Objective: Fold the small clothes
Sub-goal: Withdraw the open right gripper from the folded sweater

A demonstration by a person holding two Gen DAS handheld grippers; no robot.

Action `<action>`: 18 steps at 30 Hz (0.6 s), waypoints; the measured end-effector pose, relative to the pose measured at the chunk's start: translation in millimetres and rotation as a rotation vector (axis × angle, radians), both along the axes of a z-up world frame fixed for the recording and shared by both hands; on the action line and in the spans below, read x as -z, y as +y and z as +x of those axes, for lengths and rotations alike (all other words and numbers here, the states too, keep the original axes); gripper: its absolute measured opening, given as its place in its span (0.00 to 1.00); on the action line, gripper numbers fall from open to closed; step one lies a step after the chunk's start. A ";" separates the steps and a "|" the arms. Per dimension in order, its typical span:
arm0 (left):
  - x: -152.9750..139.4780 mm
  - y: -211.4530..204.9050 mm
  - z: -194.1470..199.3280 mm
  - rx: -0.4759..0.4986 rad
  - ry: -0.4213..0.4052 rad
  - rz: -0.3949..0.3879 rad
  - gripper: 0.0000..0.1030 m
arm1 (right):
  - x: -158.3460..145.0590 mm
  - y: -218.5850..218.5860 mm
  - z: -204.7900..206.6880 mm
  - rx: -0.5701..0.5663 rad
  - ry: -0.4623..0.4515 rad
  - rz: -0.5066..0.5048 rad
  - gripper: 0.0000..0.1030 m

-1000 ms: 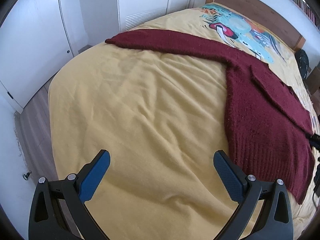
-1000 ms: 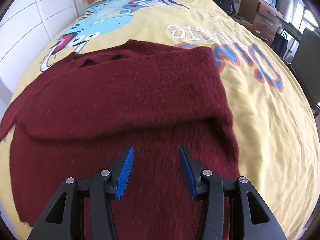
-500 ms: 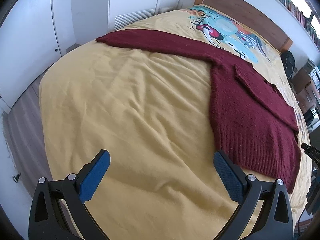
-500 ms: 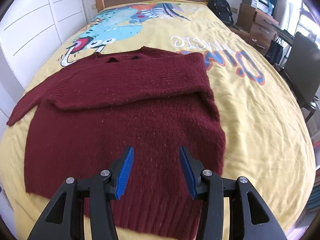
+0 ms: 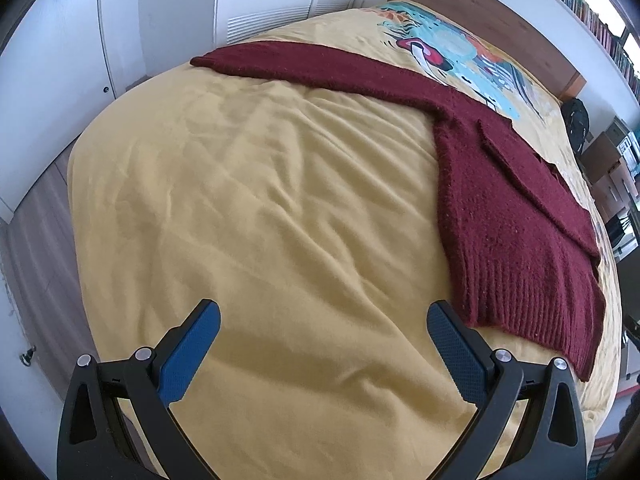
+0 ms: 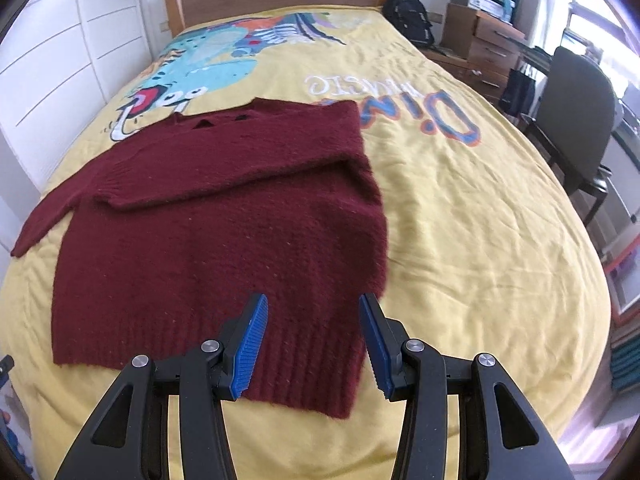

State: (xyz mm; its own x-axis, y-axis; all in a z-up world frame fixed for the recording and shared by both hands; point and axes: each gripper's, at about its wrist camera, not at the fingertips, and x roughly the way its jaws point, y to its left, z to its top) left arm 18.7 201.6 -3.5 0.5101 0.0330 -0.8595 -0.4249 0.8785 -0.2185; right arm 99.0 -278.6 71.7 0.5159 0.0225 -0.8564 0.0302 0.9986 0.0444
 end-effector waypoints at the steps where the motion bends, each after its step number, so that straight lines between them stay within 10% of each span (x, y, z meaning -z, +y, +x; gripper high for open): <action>1: 0.6 1.1 0.9 -0.001 0.001 0.001 0.99 | 1.1 -1.1 -1.3 0.007 0.004 0.002 0.48; 18: 4.1 88.6 71.0 -0.082 -0.001 -0.006 0.99 | 29.6 7.2 7.2 0.034 0.072 0.007 0.48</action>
